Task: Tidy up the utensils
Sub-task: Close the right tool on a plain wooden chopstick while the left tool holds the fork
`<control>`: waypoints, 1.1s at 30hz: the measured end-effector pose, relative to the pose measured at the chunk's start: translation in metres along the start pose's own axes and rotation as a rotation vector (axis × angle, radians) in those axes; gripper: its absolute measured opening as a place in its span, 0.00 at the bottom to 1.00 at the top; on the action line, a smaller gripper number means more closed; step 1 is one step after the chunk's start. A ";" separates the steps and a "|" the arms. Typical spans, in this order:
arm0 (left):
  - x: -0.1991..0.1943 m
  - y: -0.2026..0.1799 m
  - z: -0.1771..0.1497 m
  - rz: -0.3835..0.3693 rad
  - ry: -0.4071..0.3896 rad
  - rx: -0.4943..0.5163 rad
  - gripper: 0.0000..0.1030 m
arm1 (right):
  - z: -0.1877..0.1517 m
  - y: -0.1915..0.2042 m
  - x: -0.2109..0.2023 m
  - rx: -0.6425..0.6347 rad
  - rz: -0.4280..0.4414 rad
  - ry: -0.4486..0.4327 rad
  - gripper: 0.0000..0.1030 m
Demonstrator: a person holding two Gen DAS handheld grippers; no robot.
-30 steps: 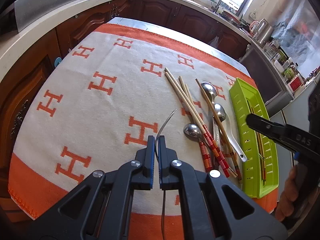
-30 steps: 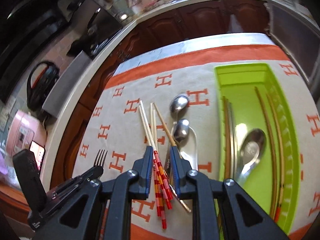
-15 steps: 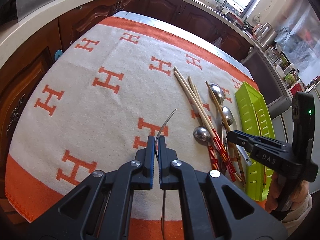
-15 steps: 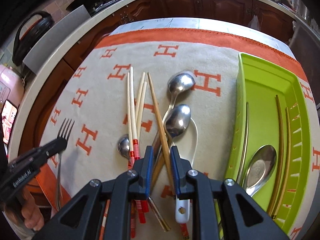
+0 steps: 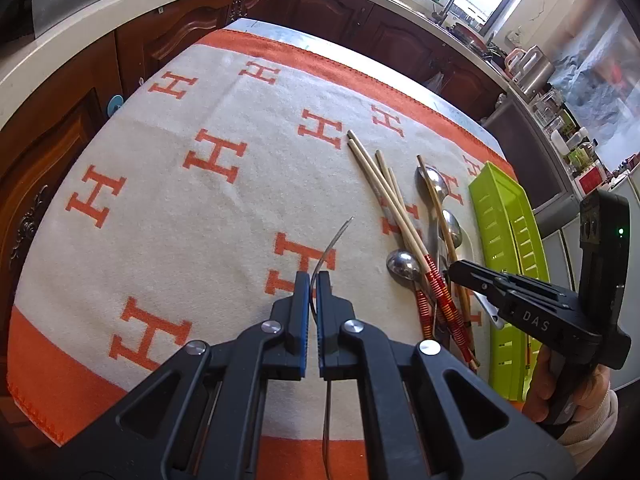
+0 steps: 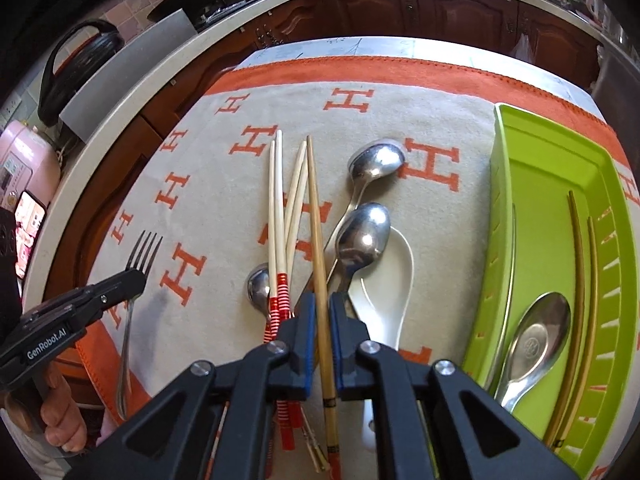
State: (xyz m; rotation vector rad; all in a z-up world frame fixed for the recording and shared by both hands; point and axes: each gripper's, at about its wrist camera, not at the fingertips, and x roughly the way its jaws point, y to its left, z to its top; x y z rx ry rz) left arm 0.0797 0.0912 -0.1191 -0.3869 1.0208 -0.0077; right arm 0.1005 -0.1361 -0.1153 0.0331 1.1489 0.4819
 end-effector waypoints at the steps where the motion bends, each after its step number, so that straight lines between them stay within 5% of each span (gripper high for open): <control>1: -0.001 -0.001 0.000 0.000 0.000 0.003 0.01 | -0.001 -0.001 -0.001 0.013 0.011 -0.005 0.06; 19: -0.021 -0.032 -0.005 -0.027 -0.022 0.065 0.01 | -0.013 -0.020 -0.070 0.156 0.197 -0.199 0.06; 33: -0.037 -0.059 -0.013 -0.120 0.001 0.092 0.00 | -0.049 -0.080 -0.134 0.347 0.302 -0.329 0.06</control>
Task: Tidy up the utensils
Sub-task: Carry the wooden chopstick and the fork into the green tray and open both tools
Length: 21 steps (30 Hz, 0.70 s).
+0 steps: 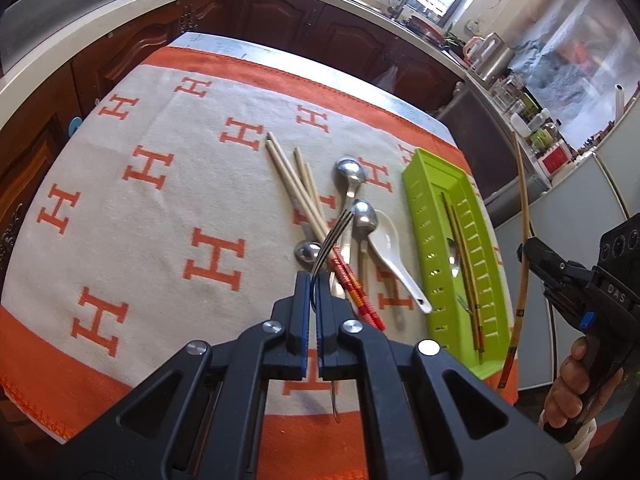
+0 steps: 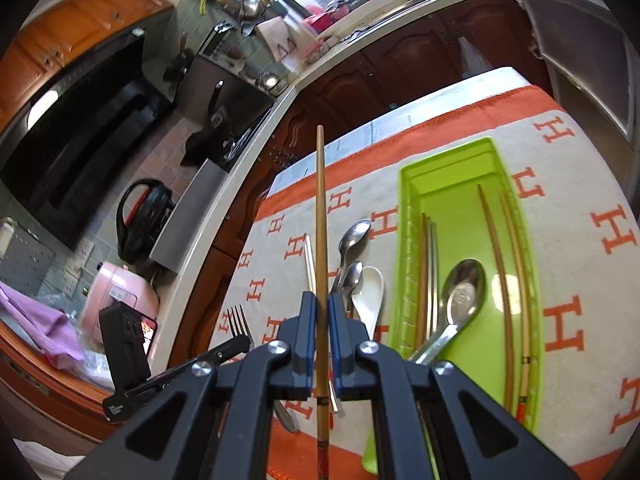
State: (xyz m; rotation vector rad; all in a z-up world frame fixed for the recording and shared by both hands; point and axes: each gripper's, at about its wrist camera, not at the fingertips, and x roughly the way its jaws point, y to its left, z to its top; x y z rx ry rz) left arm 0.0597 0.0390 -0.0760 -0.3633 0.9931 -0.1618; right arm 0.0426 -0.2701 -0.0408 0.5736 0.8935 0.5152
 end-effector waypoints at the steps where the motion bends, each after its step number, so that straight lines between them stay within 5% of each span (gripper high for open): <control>1: -0.002 -0.004 0.000 -0.013 0.005 0.006 0.00 | 0.000 -0.004 -0.004 0.013 -0.005 -0.003 0.06; 11: -0.019 -0.085 0.019 -0.178 0.048 0.131 0.00 | 0.001 -0.045 -0.011 0.050 -0.350 0.024 0.06; 21: 0.049 -0.173 0.037 -0.178 0.172 0.239 0.00 | 0.009 -0.069 0.013 0.066 -0.442 0.034 0.07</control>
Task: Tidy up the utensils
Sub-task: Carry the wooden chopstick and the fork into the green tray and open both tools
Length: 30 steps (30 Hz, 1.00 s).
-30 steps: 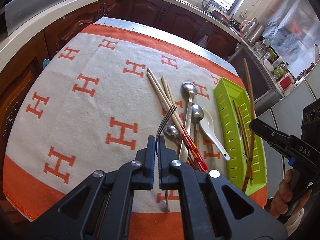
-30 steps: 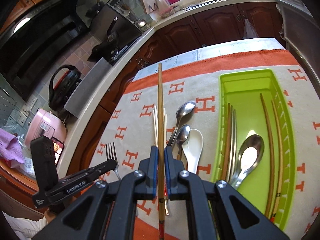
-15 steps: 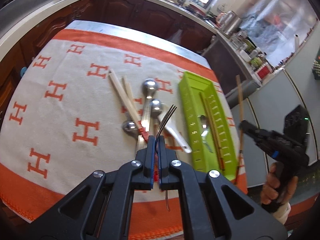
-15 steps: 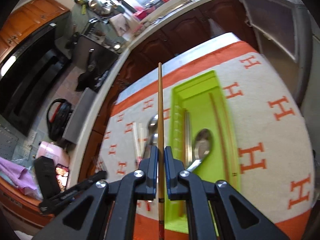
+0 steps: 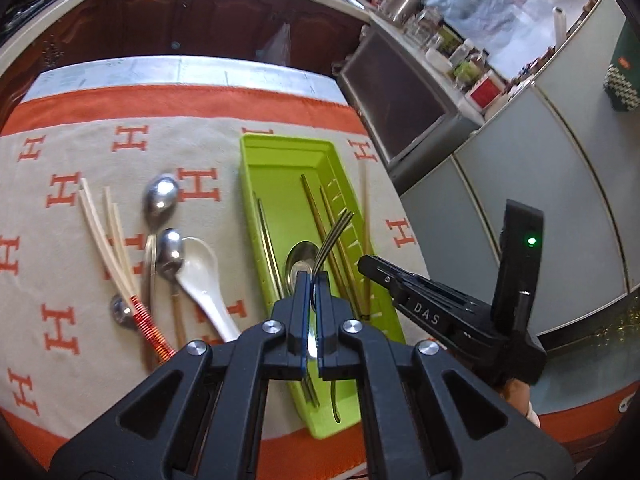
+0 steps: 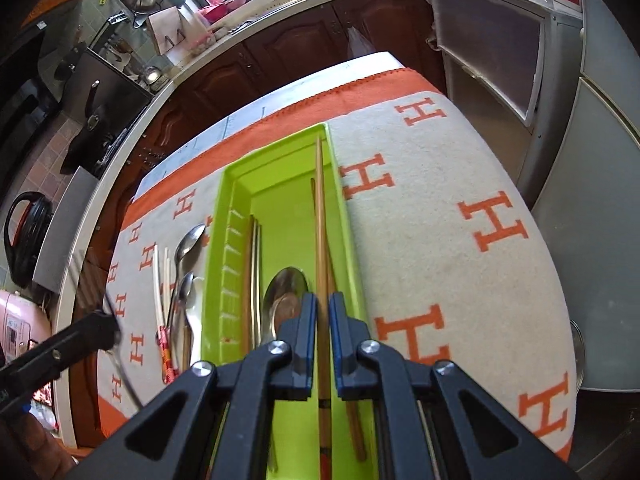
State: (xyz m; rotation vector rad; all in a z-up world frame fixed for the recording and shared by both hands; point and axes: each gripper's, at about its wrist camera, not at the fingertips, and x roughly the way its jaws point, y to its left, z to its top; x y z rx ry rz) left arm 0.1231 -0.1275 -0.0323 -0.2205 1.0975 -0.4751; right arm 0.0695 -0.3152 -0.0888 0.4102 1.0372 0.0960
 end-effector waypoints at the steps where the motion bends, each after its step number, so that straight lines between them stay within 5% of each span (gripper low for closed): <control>1: 0.011 -0.003 0.004 0.012 0.015 0.008 0.00 | 0.003 -0.001 0.003 0.002 0.001 0.001 0.08; 10: 0.088 0.011 0.019 0.127 0.114 -0.014 0.01 | 0.015 0.004 0.011 -0.009 0.006 -0.010 0.14; 18: 0.057 0.017 0.009 0.104 0.044 -0.012 0.01 | -0.001 0.014 -0.006 -0.028 -0.016 -0.037 0.14; 30: -0.006 0.045 -0.032 0.168 -0.022 -0.024 0.01 | -0.032 0.054 -0.027 -0.136 -0.005 -0.052 0.14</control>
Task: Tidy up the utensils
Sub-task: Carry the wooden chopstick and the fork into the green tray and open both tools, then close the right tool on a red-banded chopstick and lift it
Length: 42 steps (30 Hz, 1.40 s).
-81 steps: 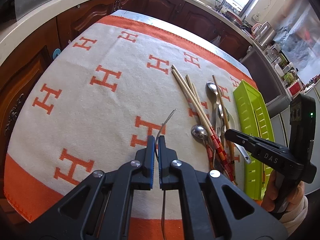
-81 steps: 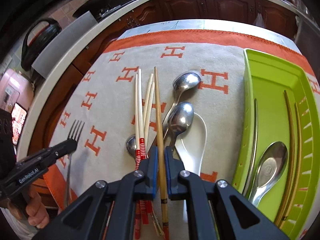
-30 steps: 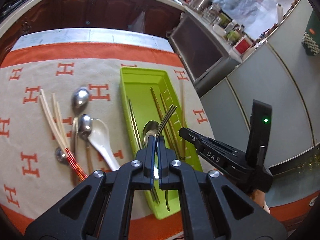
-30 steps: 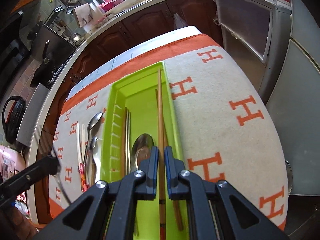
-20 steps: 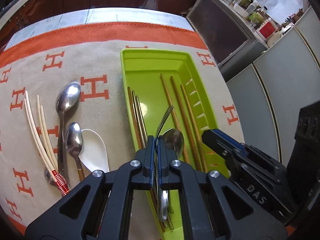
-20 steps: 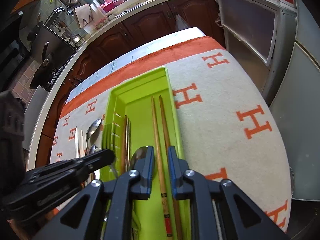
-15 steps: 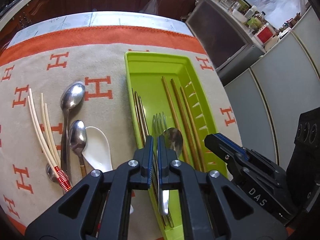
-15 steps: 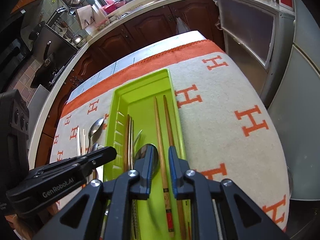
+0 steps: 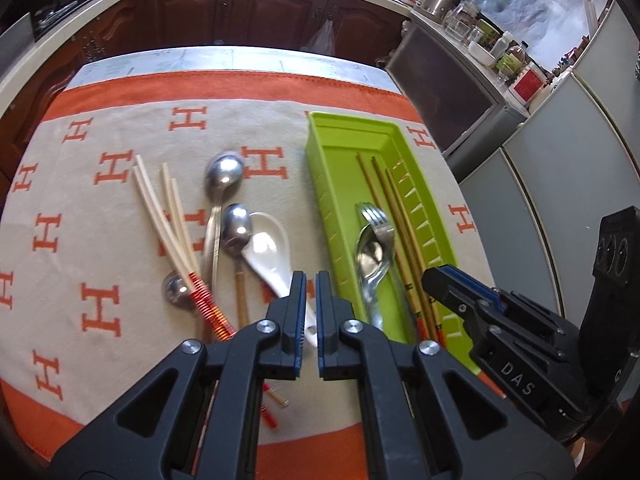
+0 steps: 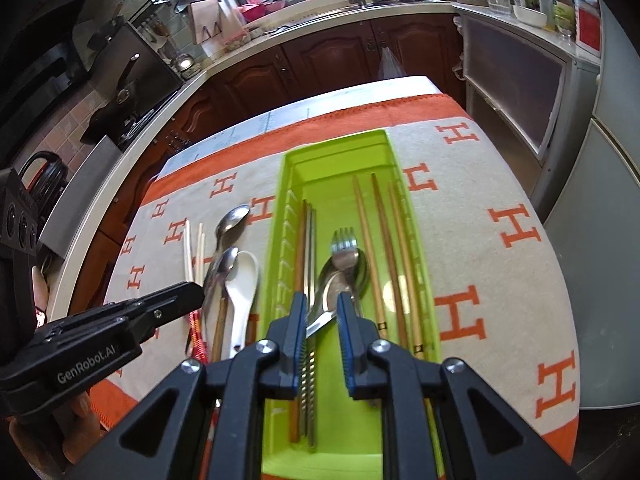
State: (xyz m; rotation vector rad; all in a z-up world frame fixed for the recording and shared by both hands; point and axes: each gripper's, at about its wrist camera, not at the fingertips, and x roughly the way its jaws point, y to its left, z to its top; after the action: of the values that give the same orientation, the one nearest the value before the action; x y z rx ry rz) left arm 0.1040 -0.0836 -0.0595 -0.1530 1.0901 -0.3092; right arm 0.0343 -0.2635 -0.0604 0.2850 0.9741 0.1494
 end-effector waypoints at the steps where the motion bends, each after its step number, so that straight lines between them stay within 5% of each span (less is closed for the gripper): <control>1: -0.004 0.005 -0.003 0.007 -0.003 -0.005 0.01 | -0.001 0.004 -0.001 -0.009 0.003 -0.002 0.14; 26: -0.038 0.118 -0.067 0.185 -0.033 -0.144 0.01 | -0.026 0.094 0.008 -0.176 0.115 0.053 0.14; 31: -0.033 0.137 -0.073 0.194 -0.022 -0.186 0.15 | -0.027 0.106 0.021 -0.192 0.128 0.084 0.14; 42: -0.021 0.163 -0.078 0.196 -0.005 -0.219 0.16 | -0.026 0.116 0.059 -0.194 0.136 0.176 0.14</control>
State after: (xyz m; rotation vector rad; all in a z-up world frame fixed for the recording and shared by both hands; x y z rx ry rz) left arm 0.0540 0.0800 -0.1214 -0.2399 1.1235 -0.0133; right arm 0.0457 -0.1341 -0.0856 0.1611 1.1057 0.3963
